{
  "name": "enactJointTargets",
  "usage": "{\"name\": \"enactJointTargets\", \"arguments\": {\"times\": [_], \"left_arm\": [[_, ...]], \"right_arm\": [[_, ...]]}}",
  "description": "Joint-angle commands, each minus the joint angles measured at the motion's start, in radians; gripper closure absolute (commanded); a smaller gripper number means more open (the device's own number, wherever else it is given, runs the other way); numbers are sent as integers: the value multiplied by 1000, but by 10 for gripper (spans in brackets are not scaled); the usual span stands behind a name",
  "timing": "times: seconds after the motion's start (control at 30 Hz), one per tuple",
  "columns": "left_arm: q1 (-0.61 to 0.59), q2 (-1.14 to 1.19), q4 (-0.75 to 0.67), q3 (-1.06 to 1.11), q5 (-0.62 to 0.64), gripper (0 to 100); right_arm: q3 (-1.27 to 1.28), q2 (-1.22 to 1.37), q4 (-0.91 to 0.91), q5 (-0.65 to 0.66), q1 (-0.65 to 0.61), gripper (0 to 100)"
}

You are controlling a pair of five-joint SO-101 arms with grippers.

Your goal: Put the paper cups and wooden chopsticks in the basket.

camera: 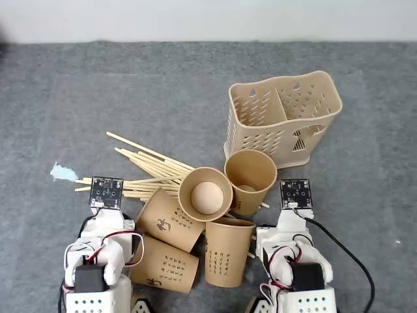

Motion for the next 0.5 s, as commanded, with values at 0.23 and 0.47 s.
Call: {"name": "enactJointTargets", "arguments": {"times": [0.23,0.47], "left_arm": [[-2,-15,3,-10,-2,987],[-2,-15,3,-10,-2,987]], "right_arm": [[15,-1,7,8,1,990],[6,-1,10,52,2,990]]}}
